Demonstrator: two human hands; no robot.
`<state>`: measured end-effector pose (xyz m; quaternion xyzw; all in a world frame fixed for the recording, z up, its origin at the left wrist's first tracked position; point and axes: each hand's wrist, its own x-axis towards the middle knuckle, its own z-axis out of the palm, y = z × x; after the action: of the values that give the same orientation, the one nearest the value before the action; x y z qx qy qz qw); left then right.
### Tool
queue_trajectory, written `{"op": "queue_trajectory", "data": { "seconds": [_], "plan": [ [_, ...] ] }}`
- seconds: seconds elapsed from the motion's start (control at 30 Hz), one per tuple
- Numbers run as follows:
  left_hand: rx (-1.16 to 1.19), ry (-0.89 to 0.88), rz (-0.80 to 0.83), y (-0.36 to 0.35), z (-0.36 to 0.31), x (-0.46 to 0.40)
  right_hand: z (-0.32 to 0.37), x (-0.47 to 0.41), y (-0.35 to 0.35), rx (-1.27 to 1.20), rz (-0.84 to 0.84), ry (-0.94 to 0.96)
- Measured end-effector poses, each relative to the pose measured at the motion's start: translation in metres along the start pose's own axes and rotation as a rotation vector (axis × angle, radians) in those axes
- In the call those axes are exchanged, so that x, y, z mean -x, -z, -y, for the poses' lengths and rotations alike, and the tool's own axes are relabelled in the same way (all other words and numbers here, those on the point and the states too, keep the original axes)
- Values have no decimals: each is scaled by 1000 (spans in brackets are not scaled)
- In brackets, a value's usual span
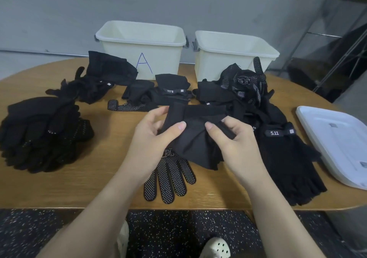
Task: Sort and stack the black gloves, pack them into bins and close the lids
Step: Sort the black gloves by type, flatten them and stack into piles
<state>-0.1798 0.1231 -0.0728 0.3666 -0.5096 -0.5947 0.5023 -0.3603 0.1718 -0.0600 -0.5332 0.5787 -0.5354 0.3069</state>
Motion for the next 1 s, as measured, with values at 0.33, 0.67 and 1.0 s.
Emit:
{"op": "queue_trajectory", "data": {
  "seconds": [0.33,0.67,1.0],
  "plan": [
    [-127,-15,-45,-3,10,-14,-2,1,6,2,60,-46],
    [-161,-35,-47,-5,15,-24,-8,6,11,113,59,9],
    [-376,-127,24,-6,15,-31,2,25,25,19,153,-96]
  ]
}}
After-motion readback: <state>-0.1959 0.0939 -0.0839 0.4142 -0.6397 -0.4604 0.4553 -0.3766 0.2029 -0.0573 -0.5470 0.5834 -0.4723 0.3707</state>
